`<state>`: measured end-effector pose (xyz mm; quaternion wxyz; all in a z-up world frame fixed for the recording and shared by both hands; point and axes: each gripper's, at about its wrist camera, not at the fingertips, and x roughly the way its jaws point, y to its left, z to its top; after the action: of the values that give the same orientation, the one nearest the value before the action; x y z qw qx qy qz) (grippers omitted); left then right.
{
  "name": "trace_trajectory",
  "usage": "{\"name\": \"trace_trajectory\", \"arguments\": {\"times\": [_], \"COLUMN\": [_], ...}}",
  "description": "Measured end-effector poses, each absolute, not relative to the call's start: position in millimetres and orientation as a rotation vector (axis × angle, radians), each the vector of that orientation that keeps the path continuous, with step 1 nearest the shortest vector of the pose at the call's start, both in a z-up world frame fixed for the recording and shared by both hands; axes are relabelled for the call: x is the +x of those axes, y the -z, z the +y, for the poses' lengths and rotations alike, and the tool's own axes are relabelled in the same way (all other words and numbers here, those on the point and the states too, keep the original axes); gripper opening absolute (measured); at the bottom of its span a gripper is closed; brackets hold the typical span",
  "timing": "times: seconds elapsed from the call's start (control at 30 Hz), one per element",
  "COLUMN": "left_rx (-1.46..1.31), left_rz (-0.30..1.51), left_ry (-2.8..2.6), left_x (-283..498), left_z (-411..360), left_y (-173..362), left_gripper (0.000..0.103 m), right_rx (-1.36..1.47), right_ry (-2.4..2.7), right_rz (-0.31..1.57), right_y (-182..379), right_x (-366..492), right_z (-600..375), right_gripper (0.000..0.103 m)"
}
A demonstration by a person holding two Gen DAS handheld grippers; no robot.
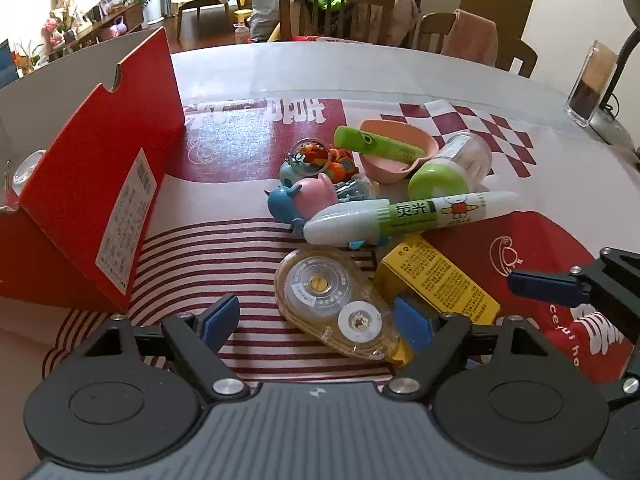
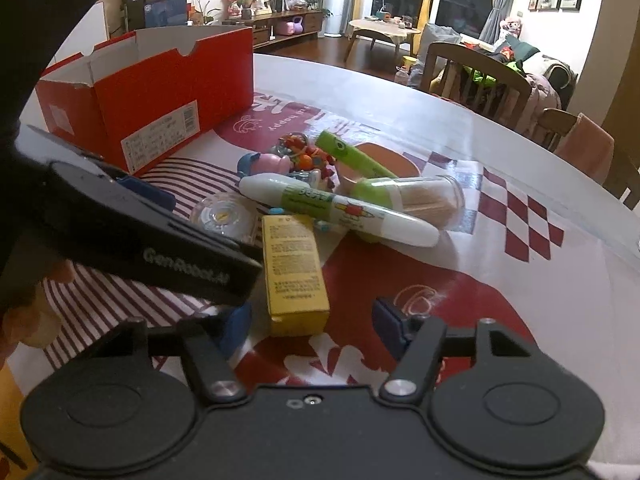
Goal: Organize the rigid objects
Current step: 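Grasp correction tape with left gripper while right grasps the yellow box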
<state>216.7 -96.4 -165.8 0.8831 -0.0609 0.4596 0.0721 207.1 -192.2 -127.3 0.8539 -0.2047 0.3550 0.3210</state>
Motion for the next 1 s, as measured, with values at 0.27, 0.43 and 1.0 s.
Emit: {"name": "trace_trajectory", "arguments": {"times": [0.27, 0.43, 1.0], "left_rx": [-0.119, -0.125, -0.191], "left_rz": [0.961, 0.957, 0.959], "left_ry": [-0.169, -0.171, -0.172], "left_x": [222.4, 224.1, 218.2], "left_z": [-95.5, -92.9, -74.2], "left_y": [171.5, 171.4, 164.3], "left_gripper": [0.085, 0.084, 0.059], "right_rx": [-0.433, -0.431, -0.330], "right_ry": [-0.695, -0.710, -0.715], "right_rz": [0.735, 0.724, 0.766], "right_y": [131.3, 133.0, 118.8], "right_x": [214.8, 216.5, 201.8], "right_z": [-182.1, -179.1, -187.0], "right_gripper": [0.048, 0.041, 0.029]}}
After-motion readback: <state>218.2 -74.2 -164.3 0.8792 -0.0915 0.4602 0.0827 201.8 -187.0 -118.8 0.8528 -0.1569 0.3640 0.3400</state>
